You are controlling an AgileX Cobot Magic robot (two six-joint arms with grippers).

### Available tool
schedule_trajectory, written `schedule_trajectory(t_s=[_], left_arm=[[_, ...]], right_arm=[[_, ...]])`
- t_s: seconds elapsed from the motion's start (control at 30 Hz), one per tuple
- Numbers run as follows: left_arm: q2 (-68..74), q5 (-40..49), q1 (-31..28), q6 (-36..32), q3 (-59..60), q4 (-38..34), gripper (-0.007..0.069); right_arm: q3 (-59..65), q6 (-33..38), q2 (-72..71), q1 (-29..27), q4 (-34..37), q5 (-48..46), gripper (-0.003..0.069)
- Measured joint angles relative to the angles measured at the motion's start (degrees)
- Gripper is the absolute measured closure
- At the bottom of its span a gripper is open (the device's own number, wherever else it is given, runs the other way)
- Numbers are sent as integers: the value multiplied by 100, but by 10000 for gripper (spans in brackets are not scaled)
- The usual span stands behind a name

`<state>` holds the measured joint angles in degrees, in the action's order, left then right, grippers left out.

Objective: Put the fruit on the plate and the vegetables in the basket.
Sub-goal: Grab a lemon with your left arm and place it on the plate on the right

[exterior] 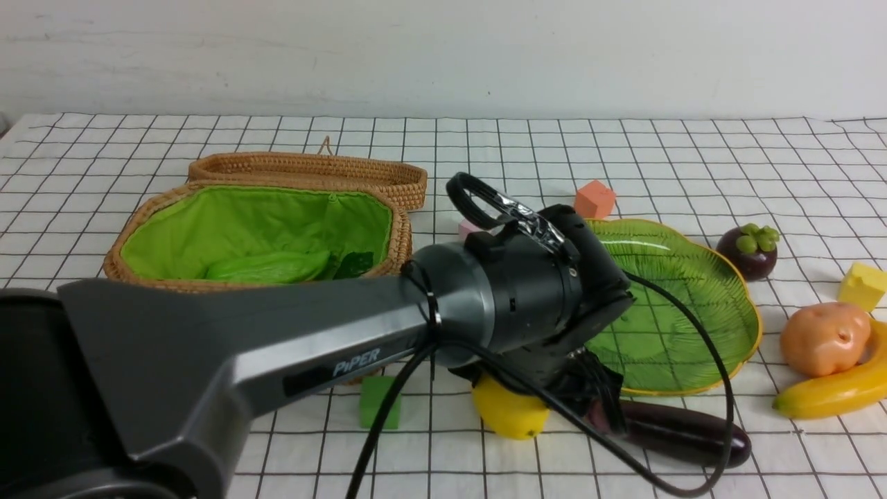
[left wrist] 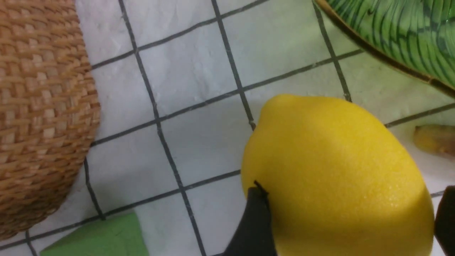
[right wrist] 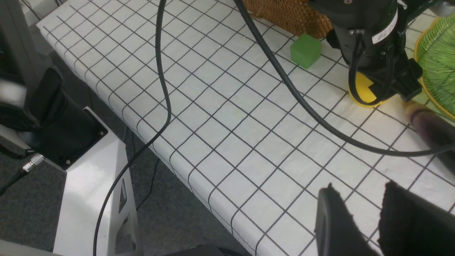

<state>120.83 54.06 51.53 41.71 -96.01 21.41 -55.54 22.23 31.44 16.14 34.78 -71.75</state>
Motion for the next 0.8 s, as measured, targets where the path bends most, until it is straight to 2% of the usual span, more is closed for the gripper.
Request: schedule_trajectory(t_s=[0.27,0.4,0.53,0.8], left_arm=[[-105,536,58,-690,6,-156,35],[-286,1017,58,-1431,47,-228,69],[-392,1056,58,-1962,47,-139,96],[-469,792,58,-2339,47,57,102]], right_arm=[[0,13,0,0,-6,-12,442],[0,94,0,0,-6,-12,442],[0,108,0,0,-6,-12,442],[0,115,0,0,-6,0,442]])
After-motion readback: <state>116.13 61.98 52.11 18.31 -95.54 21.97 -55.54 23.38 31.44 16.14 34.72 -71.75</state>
